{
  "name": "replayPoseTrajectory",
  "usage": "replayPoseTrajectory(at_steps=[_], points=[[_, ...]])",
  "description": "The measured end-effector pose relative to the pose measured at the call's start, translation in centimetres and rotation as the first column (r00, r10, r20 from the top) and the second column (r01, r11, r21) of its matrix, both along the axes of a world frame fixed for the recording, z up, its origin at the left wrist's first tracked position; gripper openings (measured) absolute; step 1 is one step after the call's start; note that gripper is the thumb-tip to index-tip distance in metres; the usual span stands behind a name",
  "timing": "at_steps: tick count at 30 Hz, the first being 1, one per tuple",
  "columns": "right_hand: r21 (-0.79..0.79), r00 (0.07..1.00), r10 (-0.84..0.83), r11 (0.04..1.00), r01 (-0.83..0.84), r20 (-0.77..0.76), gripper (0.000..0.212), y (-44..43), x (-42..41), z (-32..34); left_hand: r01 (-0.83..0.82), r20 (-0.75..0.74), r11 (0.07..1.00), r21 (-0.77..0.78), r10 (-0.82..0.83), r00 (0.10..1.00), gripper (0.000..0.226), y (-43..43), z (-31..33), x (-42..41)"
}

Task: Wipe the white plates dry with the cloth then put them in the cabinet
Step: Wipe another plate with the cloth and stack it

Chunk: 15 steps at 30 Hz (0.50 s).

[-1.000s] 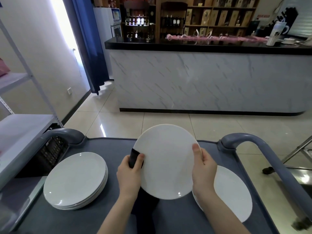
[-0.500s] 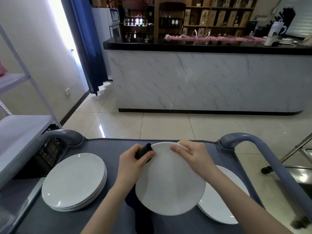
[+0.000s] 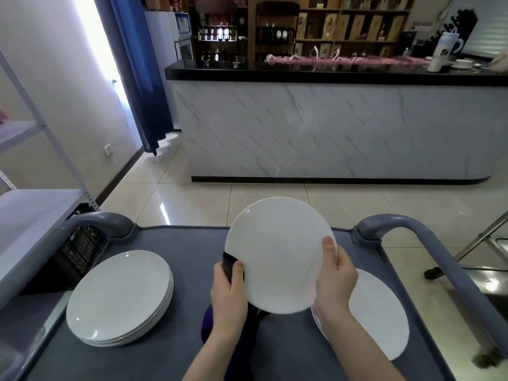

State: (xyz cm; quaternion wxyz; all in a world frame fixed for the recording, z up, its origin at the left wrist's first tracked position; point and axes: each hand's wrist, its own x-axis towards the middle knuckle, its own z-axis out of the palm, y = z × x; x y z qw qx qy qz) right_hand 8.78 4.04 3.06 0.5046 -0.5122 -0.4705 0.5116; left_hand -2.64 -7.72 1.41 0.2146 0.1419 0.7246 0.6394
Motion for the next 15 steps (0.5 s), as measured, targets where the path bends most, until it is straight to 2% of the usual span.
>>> replayPoseTrajectory(at_steps=[3, 6, 8, 12, 15], points=[[0.029, 1.000, -0.023, 0.999, 0.022, 0.017, 0.042, 0.8, 0.5, 0.2, 0.041, 0.051, 0.999, -0.002, -0.041, 0.998, 0.023, 0.1, -0.2, 0.3], [0.022, 1.000, -0.025, 0.999, 0.024, 0.008, 0.040, 1.5, 0.8, 0.4, 0.116, 0.038, 0.993, -0.035, -0.115, 0.993, 0.031, -0.2, -0.5, -0.9], [0.061, 0.999, 0.005, 0.998, -0.007, 0.047, 0.041, 1.8, 1.2, 0.7, 0.155, 0.060, 0.988, -0.004, -0.154, 0.986, 0.036, -0.8, -0.6, -2.0], [0.203, 0.964, 0.146, 0.960, -0.192, 0.224, 0.048, 2.0, 2.6, 1.3, 0.028, 0.079, 0.999, 0.027, -0.030, 0.996, 0.024, -1.8, 0.1, -4.4], [0.239, 0.900, 0.255, 0.906, -0.350, 0.352, 0.030, 1.5, 3.2, 2.0, -0.012, 0.055, 1.000, 0.015, 0.012, 0.998, 0.016, -1.4, 1.6, -5.4]])
